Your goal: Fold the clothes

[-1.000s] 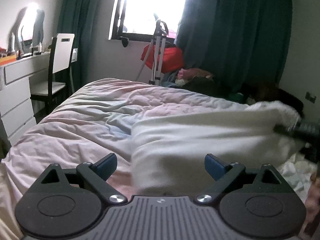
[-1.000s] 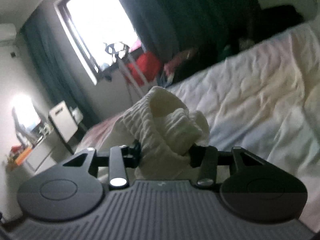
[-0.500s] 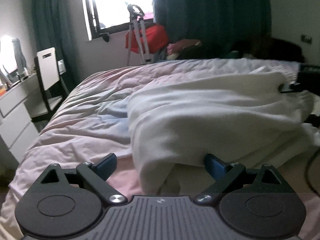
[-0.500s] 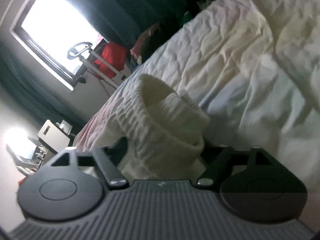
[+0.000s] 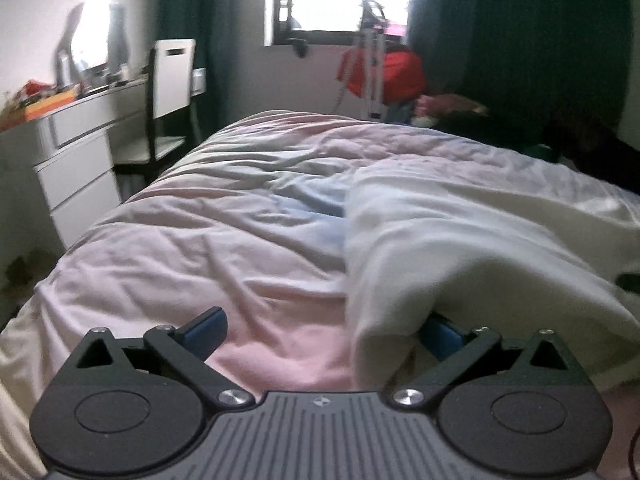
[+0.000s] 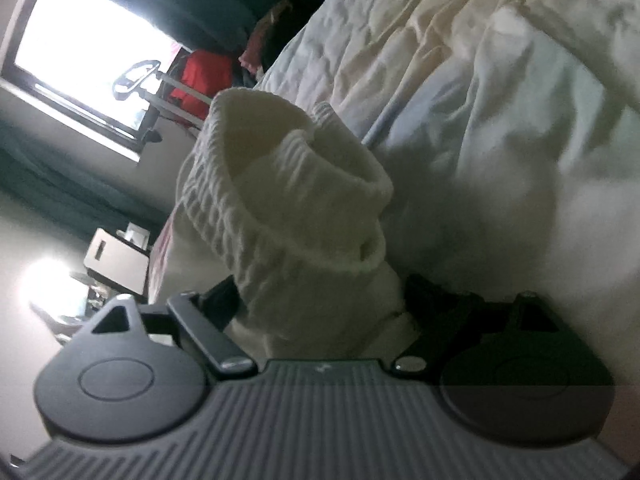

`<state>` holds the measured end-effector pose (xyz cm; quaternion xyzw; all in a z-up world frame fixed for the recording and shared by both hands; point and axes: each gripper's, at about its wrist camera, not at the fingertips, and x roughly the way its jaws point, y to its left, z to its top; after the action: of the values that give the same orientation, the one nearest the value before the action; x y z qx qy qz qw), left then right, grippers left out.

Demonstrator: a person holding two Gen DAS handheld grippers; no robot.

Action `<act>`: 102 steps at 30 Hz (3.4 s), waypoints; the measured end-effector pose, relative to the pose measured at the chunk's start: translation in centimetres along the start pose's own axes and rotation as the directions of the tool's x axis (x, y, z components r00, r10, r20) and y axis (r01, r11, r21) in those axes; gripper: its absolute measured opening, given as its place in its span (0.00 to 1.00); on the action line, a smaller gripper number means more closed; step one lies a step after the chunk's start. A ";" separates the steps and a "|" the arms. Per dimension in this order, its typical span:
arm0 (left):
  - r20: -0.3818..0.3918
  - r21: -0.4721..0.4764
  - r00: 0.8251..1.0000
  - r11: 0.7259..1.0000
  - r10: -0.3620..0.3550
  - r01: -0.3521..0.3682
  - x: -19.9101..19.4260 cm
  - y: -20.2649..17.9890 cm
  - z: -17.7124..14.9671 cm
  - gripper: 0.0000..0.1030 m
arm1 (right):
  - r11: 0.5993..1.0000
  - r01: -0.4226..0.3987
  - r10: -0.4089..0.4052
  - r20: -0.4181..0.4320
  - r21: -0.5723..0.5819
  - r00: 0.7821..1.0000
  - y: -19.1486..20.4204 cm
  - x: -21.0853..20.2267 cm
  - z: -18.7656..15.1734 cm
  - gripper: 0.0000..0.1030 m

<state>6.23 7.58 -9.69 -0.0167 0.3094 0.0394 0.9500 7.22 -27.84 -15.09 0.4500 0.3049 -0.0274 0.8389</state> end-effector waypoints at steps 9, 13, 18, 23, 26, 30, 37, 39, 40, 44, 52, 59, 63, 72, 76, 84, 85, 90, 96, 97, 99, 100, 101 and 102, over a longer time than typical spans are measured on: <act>-0.043 -0.045 0.999 0.999 0.026 -0.028 0.3 0.4 -0.3 1.00 | 0.991 -0.131 0.131 0.018 -0.013 0.991 0.4 -0.1 0.1 0.89; -0.072 -0.071 0.997 0.997 0.033 -0.038 0.7 0.7 -0.4 1.00 | 0.967 -0.254 0.254 0.081 -0.012 0.964 0.9 -1.6 0.3 0.89; -0.104 -0.098 0.994 0.994 0.039 -0.049 1.0 1.0 -0.5 1.00 | 0.985 -0.171 0.172 0.053 -0.026 0.984 0.9 -0.5 0.3 0.89; -0.125 -0.059 0.991 0.997 0.043 -0.051 1.0 0.3 -0.6 0.98 | 0.996 -0.021 0.020 -0.010 -0.088 1.000 0.8 1.9 -0.7 0.88; -0.129 -0.039 0.991 0.998 0.045 -0.050 0.7 -0.1 -0.7 0.97 | 0.994 -0.024 0.023 -0.011 -0.107 1.000 1.1 1.9 -0.9 0.87; -0.126 -0.057 0.992 0.998 -0.004 -0.003 -0.3 0.1 -0.8 0.97 | 0.992 -0.016 0.016 -0.001 -0.124 1.000 1.5 1.2 -1.2 0.70; -0.053 -0.124 0.984 0.979 -0.172 0.165 -3.2 0.8 -0.9 0.97 | 0.983 -0.003 0.015 0.066 -0.181 0.998 2.7 -0.5 -1.4 0.51; -0.029 -0.140 0.975 0.967 -0.219 0.213 -4.1 1.0 -0.9 0.98 | 0.981 0.004 0.010 0.075 -0.192 0.997 3.0 -0.5 -1.4 0.50; -0.018 -0.148 0.970 0.960 -0.242 0.237 -4.5 1.1 -0.9 0.98 | 0.981 0.007 0.009 0.078 -0.196 0.997 3.1 -0.5 -1.3 0.50; 0.064 -0.207 0.938 0.915 -0.341 0.347 -4.0 1.9 0.6 1.00 | 0.979 0.016 0.002 0.088 -0.205 0.996 3.2 -0.5 -1.5 0.50; -0.072 -0.528 0.862 0.753 -0.502 0.394 4.8 3.8 1.6 0.99 | 0.977 0.022 -0.002 0.096 -0.210 0.995 3.4 -0.8 -1.8 0.50; -0.101 -0.604 0.821 0.690 -0.562 0.398 7.9 3.8 1.1 0.89 | 0.977 0.021 -0.001 0.097 -0.212 0.995 3.4 -0.9 -2.0 0.50; -0.133 -0.545 0.839 0.746 -0.527 0.382 8.0 3.0 1.1 0.75 | 0.981 0.012 0.006 0.088 -0.195 0.996 3.0 -1.0 -1.9 0.49; -0.144 -0.502 0.856 0.782 -0.496 0.369 7.8 2.6 1.0 0.64 | 0.976 0.020 -0.001 0.087 -0.217 0.996 3.1 -1.0 -1.9 0.49; -0.141 -0.501 0.857 0.782 -0.496 0.370 7.6 2.8 0.9 0.64 | 0.976 0.019 0.000 0.085 -0.216 0.996 3.0 -1.0 -1.9 0.49; -0.132 -0.498 0.861 0.784 -0.492 0.372 7.1 3.0 0.9 0.62 | 0.976 0.016 0.003 0.086 -0.215 0.996 2.9 -0.9 -1.8 0.49; -0.124 -0.496 0.862 0.784 -0.491 0.374 6.9 3.0 0.9 0.60 | 0.976 0.014 0.005 0.089 -0.216 0.996 2.9 -0.9 -1.8 0.49; -0.079 -0.482 0.867 0.781 -0.491 0.398 5.7 2.9 1.4 0.52 | 0.974 -0.022 0.047 0.106 -0.224 0.993 3.1 -1.6 -1.9 0.45; 0.022 -0.443 0.834 0.742 -0.551 0.503 3.1 2.5 3.1 0.45 | 0.973 -0.023 0.055 0.134 -0.230 0.990 4.1 -3.5 -1.4 0.38; 0.035 -0.442 0.821 0.728 -0.570 0.524 2.5 2.4 3.4 0.45 | 0.972 -0.022 0.057 0.144 -0.234 0.988 4.3 -4.0 -1.3 0.38; 0.051 -0.436 0.801 0.708 -0.596 0.555 1.5 2.0 3.9 0.44 | 0.971 -0.026 0.067 0.166 -0.237 0.984 4.6 -5.3 -0.8 0.38; 0.059 -0.434 0.791 0.698 -0.608 0.569 1.0 1.7 4.2 0.44 | 0.972 -0.032 0.075 0.174 -0.233 0.982 4.7 -5.9 -0.4 0.37; 0.066 -0.437 0.784 0.689 -0.617 0.578 0.7 1.2 4.4 0.43 | 0.974 -0.043 0.084 0.179 -0.222 0.980 4.7 -6.5 0.2 0.37; 0.071 -0.433 0.777 0.683 -0.625 0.589 0.4 0.7 4.8 0.43 | 0.976 -0.054 0.093 0.183 -0.211 0.979 4.7 -7.2 0.7 0.37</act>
<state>9.30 8.53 -5.99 -0.3297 0.3082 -0.2107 0.8671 3.27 -27.24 -7.46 0.3675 0.2070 -0.0078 0.9067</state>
